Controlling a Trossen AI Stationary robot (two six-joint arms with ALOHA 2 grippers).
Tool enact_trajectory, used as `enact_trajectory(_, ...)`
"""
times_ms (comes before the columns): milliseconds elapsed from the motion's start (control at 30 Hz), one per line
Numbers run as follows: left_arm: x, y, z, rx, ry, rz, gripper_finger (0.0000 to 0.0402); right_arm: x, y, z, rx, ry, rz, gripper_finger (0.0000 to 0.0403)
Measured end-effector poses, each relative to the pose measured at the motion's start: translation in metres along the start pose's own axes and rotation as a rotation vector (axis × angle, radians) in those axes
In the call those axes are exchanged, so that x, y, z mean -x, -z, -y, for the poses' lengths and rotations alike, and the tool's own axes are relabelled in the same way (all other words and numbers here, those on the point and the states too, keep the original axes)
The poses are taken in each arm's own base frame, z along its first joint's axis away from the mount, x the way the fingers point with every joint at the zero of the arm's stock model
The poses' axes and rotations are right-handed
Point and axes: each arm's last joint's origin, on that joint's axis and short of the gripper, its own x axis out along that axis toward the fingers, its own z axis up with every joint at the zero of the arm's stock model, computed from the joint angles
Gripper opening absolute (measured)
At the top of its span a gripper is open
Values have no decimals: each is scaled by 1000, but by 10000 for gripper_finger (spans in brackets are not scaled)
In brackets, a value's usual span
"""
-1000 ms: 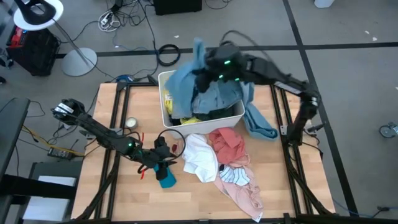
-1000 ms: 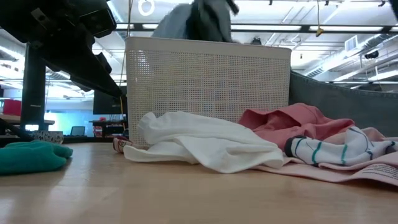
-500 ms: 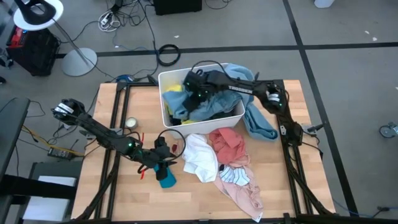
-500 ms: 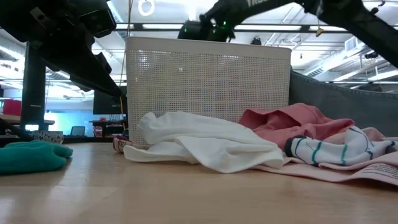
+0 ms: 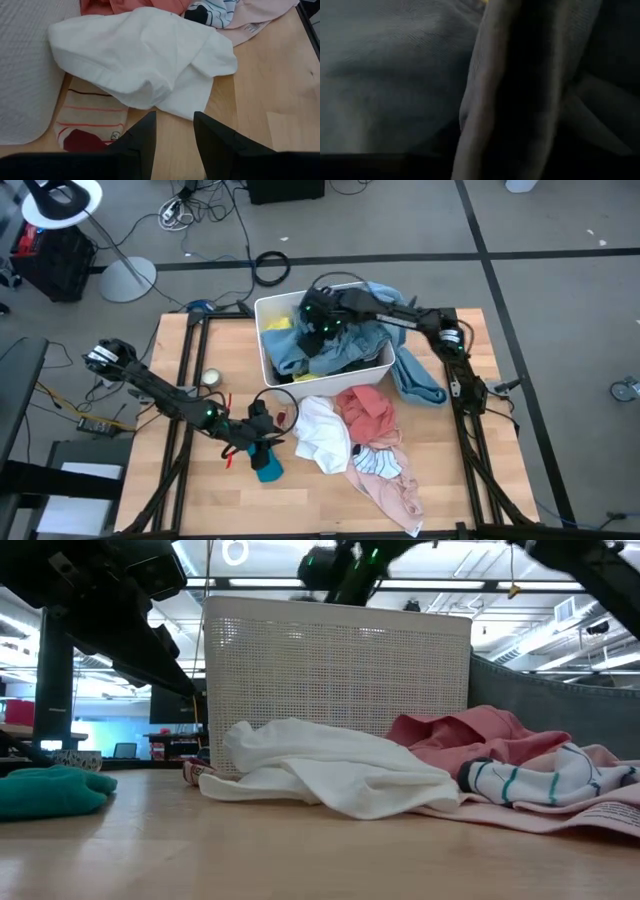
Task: Sort clothes
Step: Put the light blue pants into the white bin
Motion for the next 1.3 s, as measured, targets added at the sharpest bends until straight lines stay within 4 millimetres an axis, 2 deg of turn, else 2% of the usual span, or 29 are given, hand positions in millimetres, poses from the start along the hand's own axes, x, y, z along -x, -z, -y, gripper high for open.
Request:
enact_trajectory(100,0,0,0,2,1,1,136,37,2,-2,4,-20,49,208)
enact_trajectory(400,0,0,0,4,1,3,136,123,18,-6,53,-14,198,228)
enact_trajectory(633,0,0,0,5,1,3,136,184,51,7,39,222,251,228)
enact_trajectory(733,0,0,0,5,2,4,136,203,67,17,5,309,217,225)
enact_trajectory(867,0,0,0,5,1,3,136,217,89,31,-51,380,151,223)
enact_trajectory(1067,0,0,0,8,4,1,136,223,131,51,-128,453,148,223)
enact_trajectory(1300,0,0,0,8,5,1,136,204,199,78,-268,423,175,222)
